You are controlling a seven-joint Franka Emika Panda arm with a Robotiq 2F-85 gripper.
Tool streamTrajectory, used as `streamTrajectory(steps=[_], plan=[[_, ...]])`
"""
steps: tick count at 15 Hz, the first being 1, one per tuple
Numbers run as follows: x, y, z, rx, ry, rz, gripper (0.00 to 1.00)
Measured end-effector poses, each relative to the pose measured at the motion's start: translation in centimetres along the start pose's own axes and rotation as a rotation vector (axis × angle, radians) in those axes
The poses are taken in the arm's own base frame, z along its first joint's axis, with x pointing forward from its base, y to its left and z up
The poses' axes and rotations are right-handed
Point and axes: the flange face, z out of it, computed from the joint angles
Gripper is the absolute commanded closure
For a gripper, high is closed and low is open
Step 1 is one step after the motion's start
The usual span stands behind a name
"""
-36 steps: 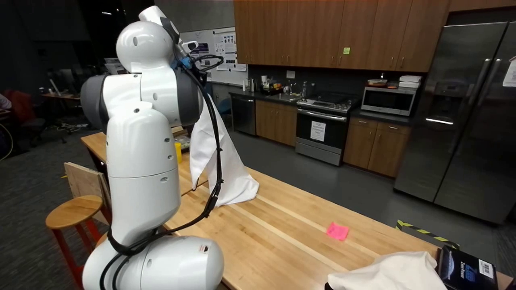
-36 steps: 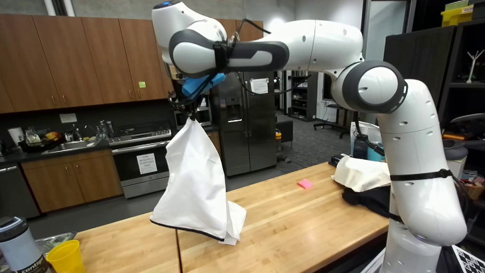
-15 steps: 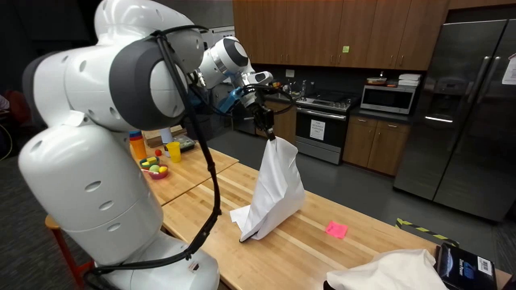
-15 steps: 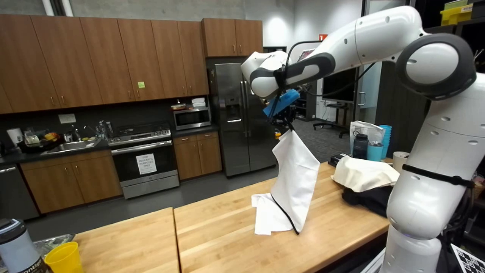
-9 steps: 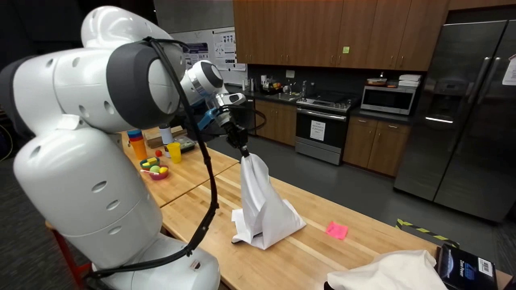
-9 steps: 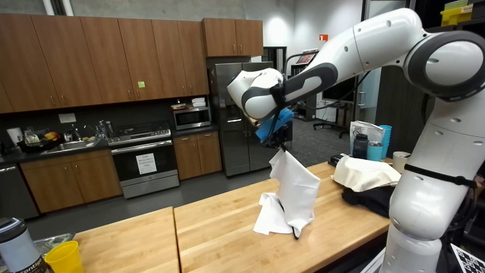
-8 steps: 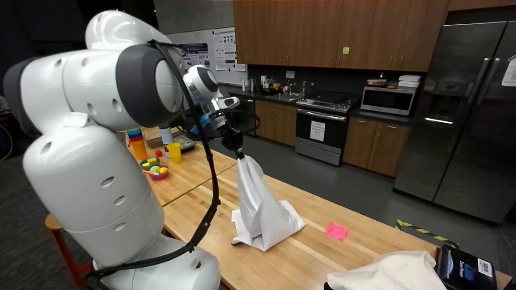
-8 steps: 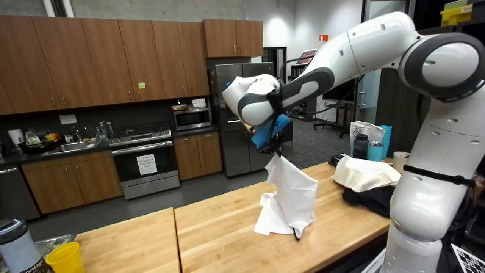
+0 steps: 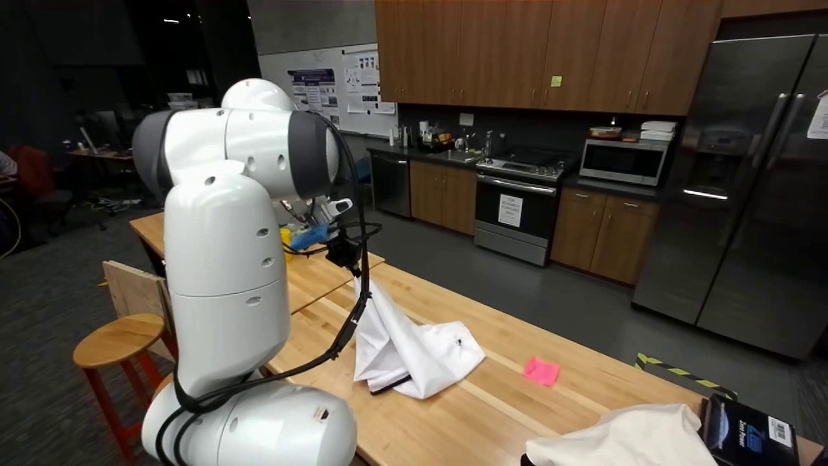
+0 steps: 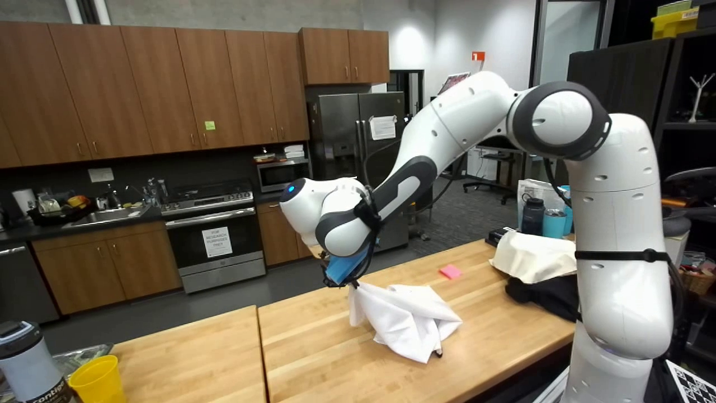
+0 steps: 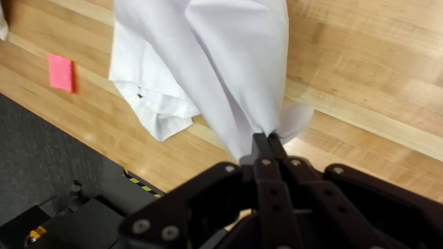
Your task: Fold the white linen
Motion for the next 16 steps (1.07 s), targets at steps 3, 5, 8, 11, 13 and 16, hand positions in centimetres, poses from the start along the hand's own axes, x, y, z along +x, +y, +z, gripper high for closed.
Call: streamTrajectory(steps=[3,5,8,11,13,16], plan=[[1.0,-1.1,3.3,0.056,-0.012,0.009,0.98],[0.8,-0.8,5.8,0.061,-0.071,0.022,0.87],[0.6,-0.7,6.8,0.06,-0.091,0.027,0.74],[0.5,-0.9,6.7,0.062,-0.09,0.024,0.74],[0.5,-0.9,6.7,0.062,-0.09,0.025,0.74],[0.5,-0.9,6.7,0.062,-0.09,0.025,0.74]])
